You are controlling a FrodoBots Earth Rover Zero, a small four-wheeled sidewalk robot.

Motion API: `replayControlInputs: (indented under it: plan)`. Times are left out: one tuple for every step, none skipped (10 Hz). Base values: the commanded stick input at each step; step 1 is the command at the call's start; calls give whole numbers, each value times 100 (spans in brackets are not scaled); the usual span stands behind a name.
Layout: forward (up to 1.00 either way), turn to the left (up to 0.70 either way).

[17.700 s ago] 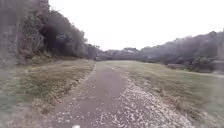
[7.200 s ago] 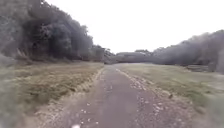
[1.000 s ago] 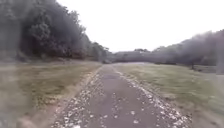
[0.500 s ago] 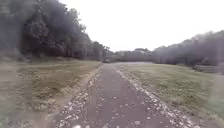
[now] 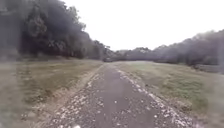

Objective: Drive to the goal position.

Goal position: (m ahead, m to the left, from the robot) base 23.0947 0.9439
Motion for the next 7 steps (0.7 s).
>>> replayControlInputs:
  plan:
    - [45, 0]
    - [45, 0]
    - [45, 0]
    - [45, 0]
    - [45, 0]
    - [45, 0]
    - [45, 0]
